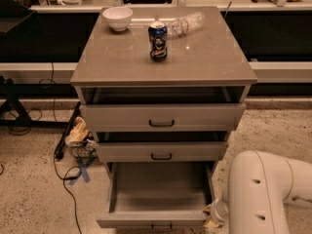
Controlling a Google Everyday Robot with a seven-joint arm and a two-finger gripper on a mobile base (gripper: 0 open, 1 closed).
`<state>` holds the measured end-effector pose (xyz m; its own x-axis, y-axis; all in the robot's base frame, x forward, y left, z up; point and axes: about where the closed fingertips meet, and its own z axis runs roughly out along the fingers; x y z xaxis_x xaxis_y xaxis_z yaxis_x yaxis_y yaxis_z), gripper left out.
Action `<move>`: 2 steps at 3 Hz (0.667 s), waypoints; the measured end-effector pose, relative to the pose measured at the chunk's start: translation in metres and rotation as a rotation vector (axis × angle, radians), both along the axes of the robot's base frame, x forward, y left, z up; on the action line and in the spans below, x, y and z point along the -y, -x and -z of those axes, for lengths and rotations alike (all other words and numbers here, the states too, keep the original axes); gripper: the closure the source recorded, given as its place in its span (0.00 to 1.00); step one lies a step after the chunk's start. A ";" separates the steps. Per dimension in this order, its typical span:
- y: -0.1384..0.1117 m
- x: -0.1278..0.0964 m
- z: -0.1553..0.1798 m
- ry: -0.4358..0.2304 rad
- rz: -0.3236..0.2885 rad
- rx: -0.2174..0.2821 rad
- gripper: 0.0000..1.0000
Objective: Open bottom drawer
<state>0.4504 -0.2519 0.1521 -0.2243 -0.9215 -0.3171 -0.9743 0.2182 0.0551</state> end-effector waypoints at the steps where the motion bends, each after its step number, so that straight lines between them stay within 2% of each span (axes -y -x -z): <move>1: 0.000 0.000 0.000 0.000 0.000 0.000 1.00; 2: 0.027 0.005 0.008 -0.025 0.040 -0.009 1.00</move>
Offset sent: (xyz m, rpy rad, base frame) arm -0.2475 -0.0523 -0.0670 0.2284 0.0802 -0.3807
